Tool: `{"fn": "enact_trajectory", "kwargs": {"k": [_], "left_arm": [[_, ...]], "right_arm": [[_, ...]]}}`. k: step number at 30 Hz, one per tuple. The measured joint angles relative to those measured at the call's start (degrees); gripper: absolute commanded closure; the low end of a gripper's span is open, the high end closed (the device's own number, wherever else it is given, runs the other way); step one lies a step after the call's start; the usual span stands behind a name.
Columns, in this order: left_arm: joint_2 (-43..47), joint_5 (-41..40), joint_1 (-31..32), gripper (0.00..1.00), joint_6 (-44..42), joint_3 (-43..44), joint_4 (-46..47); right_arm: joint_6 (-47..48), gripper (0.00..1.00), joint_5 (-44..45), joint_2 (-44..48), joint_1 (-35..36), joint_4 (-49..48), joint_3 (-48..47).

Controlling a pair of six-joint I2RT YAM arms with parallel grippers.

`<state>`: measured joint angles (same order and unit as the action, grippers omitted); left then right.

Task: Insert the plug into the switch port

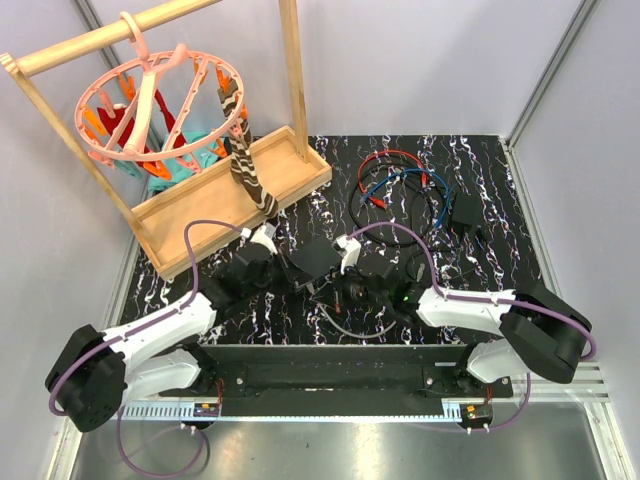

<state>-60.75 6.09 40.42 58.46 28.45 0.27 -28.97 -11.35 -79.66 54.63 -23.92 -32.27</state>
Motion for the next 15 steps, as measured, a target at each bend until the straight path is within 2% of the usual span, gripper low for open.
{"fn": "enact_trajectory", "kwargs": {"k": [2,3,7,11,15], "left_arm": [[0.0,0.0,0.0,1.0,0.0,-0.1,0.3],[0.2,0.0,0.0,1.0,0.0,-0.4,0.8],[2.0,-0.1,0.0,1.0,0.1,-2.4,1.6],[4.4,-0.5,0.0,1.0,0.1,-4.3,2.8],[6.0,-0.7,0.0,1.0,0.4,-5.0,3.9]], "right_arm": [[0.1,0.79,0.8,0.0,0.3,0.3,-0.3],[0.2,0.69,1.2,0.0,0.5,0.5,-0.4],[0.6,0.52,5.0,1.2,2.2,4.1,-2.2],[0.7,0.49,8.6,3.7,3.0,7.2,-4.6],[0.7,0.51,10.5,4.5,3.0,8.1,-6.0]]}}
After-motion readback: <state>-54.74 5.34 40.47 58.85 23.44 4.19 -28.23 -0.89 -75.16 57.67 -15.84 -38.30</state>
